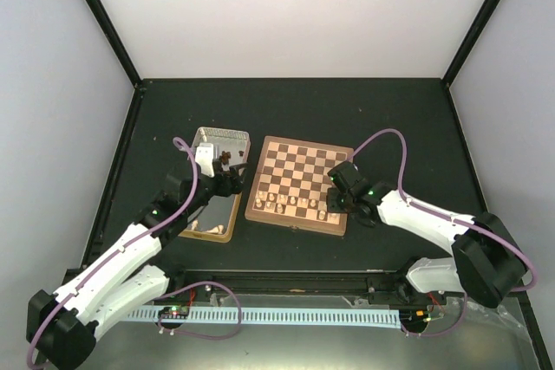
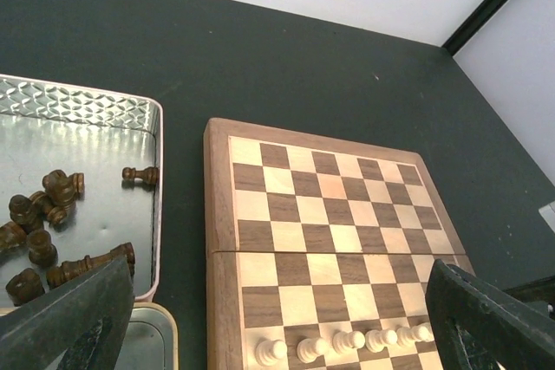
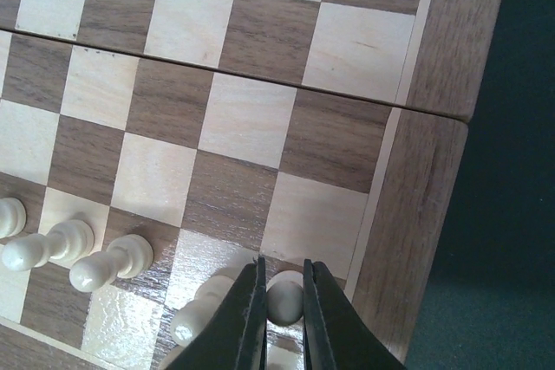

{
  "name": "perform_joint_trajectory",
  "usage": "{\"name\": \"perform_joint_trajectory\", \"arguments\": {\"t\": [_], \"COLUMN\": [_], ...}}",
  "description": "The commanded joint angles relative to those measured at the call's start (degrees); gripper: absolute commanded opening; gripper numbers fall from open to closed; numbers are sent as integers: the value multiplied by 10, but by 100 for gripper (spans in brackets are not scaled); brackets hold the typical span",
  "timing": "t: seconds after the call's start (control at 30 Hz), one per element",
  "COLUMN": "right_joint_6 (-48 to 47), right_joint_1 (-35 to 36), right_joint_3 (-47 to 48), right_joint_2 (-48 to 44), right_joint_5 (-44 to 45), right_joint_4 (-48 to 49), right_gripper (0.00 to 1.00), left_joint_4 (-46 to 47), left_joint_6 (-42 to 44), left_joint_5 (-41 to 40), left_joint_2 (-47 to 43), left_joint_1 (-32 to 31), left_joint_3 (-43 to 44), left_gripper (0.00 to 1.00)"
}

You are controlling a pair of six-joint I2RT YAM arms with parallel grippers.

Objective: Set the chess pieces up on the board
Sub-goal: Place the chess piece on the chessboard.

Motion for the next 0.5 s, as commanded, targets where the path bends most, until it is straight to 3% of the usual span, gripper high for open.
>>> {"name": "perform_joint_trajectory", "arguments": {"t": [0.0, 0.23, 0.47], "right_joint_6": [7, -2, -2], "right_joint_1": [2, 2, 2], "right_joint_3": [11, 23, 24], "right_joint_2": [-1, -26, -15], "right_joint_5": [2, -6, -20], "right_joint_4": [-42, -63, -52], "right_gripper": [13, 15, 30], "left_joint_4": [-26, -42, -60], "left_joint_6": [-15, -24, -33], "left_joint_5": [-17, -18, -13], "left_joint_2": [3, 11, 27], "left_joint_1": [7, 14, 20], "left_joint_3": [24, 25, 35], "left_gripper": [94, 94, 94]}}
